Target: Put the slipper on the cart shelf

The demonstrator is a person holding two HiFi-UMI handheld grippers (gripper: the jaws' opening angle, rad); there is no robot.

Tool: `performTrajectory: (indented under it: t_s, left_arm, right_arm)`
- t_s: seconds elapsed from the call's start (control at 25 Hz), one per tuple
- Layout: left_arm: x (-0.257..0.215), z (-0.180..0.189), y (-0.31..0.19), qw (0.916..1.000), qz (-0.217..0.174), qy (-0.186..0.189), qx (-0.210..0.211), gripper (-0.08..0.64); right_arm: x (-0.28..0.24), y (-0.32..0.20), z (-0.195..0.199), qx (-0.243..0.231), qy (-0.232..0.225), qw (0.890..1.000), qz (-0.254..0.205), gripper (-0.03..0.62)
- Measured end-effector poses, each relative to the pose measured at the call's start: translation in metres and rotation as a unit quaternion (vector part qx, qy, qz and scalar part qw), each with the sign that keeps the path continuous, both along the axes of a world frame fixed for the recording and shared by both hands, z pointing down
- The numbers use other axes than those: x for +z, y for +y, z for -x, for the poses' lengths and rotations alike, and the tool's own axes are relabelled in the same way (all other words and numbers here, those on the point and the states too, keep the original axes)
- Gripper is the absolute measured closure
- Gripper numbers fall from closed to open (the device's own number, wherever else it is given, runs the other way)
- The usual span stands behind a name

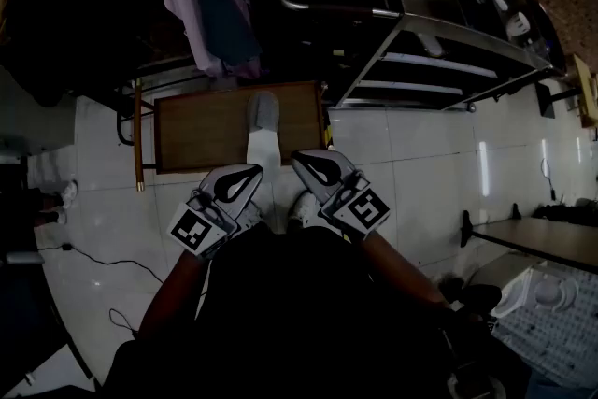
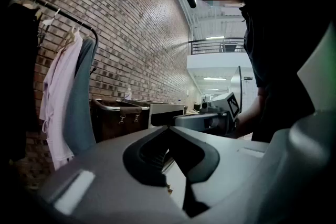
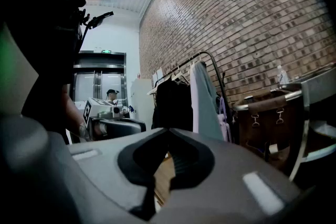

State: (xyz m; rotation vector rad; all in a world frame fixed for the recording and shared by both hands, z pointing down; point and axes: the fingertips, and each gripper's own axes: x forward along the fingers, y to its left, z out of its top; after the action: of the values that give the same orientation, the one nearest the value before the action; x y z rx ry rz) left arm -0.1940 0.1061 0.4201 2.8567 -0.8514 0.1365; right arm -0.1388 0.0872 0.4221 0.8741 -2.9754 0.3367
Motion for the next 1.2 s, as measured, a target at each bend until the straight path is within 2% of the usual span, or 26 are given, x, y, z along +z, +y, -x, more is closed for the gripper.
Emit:
performTrajectory:
  t_s: [0.32,0.44,0.56,0.68,0.76,0.88,0.96,1.12,1.2]
  left_arm:
    - [0.006,-0.017,-0.006,0.9994,0.006,-0.024,-0.023,0.56]
    - [0.012,-0.018,-0.008,0.9989,0.009,-0.035,-0.029,0.56]
    - [0.02,-0.014,-0.012,0.9986,0.017,-0.037,-0.034,0.56]
    - [0.028,-0.007,-0.018,0.9985,0.029,-0.036,-0.03,0.56]
    - [0.032,-0.002,-0.024,0.9986,0.033,-0.032,-0.026,0.56]
    - [0.039,0.008,-0.032,0.9986,0.04,-0.029,-0.02,0.56]
    - [0.045,0.016,-0.039,0.9983,0.047,-0.031,-0.014,0.56]
    - [0.051,0.028,-0.053,0.9983,0.053,-0.024,-0.002,0.56]
    - [0.054,0.032,-0.06,0.9982,0.056,-0.022,0.003,0.56]
  right_arm:
    - [0.047,-0.011,-0.027,-0.021,0.016,0.999,0.032,0.592]
    - [0.078,-0.015,-0.029,-0.032,0.028,0.997,0.072,0.592]
    - [0.114,-0.018,-0.024,-0.041,0.03,0.989,0.138,0.585]
    - [0.154,-0.022,-0.019,-0.033,0.036,0.978,0.205,0.571]
    - [0.184,-0.024,-0.013,-0.026,0.052,0.968,0.244,0.533]
    - [0.231,-0.024,-0.002,-0.018,0.057,0.947,0.317,0.471]
    - [0.262,-0.024,0.004,-0.013,0.067,0.932,0.357,0.46]
    - [0.325,-0.023,0.009,0.004,0.104,0.902,0.42,0.43]
    - [0.349,-0.023,0.011,0.008,0.118,0.891,0.438,0.421]
